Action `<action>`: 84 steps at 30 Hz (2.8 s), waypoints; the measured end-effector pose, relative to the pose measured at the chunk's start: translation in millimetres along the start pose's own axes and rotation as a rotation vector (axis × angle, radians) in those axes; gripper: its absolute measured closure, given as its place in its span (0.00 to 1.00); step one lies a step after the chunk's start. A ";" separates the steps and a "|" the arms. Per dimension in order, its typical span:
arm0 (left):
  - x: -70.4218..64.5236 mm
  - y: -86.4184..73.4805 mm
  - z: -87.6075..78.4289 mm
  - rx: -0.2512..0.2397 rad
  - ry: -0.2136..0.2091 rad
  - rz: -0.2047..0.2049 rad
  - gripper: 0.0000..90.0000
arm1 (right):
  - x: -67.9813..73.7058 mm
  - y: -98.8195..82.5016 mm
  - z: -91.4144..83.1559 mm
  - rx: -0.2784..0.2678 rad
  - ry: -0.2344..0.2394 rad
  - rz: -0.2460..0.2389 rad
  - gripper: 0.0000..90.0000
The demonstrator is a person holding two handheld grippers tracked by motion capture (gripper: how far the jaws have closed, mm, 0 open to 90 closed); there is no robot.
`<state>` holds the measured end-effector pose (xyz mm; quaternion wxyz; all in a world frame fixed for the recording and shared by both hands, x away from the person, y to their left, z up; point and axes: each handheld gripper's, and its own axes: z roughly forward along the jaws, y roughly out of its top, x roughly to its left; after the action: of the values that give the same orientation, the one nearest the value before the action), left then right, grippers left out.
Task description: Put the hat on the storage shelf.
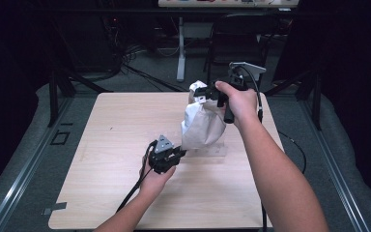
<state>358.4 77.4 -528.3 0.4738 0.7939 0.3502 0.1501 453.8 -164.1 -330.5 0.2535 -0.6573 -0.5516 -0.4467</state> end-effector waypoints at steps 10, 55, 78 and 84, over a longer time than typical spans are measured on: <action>-1.4 -4.0 0.0 -0.024 0.008 -0.003 0.87 | 0.5 -2.1 0.9 -0.002 -0.022 -0.022 0.88; 23.9 -67.0 -46.6 0.111 0.120 -0.101 0.53 | -11.8 -19.4 -17.4 -0.039 -0.138 -0.148 0.69; 57.8 -86.2 -83.2 0.065 0.153 -0.131 0.52 | -92.1 -80.1 -30.3 -0.049 -0.374 -0.339 0.60; 55.8 -86.6 -80.6 0.067 0.147 -0.119 0.52 | -122.3 -104.5 -23.3 -0.066 -0.464 -0.441 0.59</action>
<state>316.2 195.0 -567.0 0.4281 0.7740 0.4354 0.1676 348.1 -216.8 -442.1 -0.0034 -0.6142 -0.7090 -0.3466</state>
